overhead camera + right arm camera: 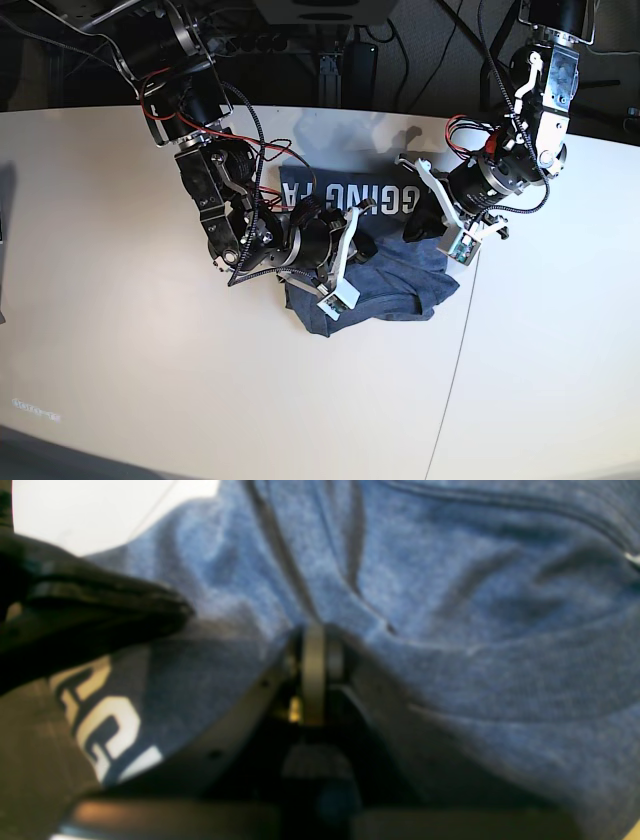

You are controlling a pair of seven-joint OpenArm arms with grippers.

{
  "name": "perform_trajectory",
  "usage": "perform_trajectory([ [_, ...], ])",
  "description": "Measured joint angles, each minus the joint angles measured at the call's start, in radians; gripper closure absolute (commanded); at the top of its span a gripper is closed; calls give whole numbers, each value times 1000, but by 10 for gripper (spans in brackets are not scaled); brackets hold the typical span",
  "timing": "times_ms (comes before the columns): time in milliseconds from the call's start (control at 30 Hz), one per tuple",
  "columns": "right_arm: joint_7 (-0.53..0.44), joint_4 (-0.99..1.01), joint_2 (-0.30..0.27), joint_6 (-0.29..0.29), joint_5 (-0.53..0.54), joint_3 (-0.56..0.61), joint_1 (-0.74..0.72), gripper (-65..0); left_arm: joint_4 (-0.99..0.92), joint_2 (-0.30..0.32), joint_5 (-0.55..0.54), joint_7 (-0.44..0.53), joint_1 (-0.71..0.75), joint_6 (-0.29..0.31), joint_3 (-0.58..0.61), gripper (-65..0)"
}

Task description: Fold the T-shirt properly

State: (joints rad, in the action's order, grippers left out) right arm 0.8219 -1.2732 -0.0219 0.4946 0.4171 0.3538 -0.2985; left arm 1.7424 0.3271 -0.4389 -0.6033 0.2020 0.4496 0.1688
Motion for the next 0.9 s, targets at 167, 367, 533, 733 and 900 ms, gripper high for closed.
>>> perform_trajectory([
  [167, -3, 0, 0, 0, -3, 0, -6, 0, -78, 0, -1, 35, -2, 0, 0, 0],
  [367, -3, 1, 0, 0, -3, 0, -6, 0, -98, 0, 24, 84, -3, 1, 0, 0],
  [533, -2, 1, 0, 0, -7, 0, -15, 0, -95, 0, 28, 72, -34, 1, 0, 0],
  [733, -1, -34, -1, 0, -16, 0, -68, 0, 17, 0, 20, 47, -47, 1, 0, 0],
  [900, 23, -124, 0, 0, -15, -2, -92, 0, 109, 8, 20, 8, -47, 1, 0, 0],
])
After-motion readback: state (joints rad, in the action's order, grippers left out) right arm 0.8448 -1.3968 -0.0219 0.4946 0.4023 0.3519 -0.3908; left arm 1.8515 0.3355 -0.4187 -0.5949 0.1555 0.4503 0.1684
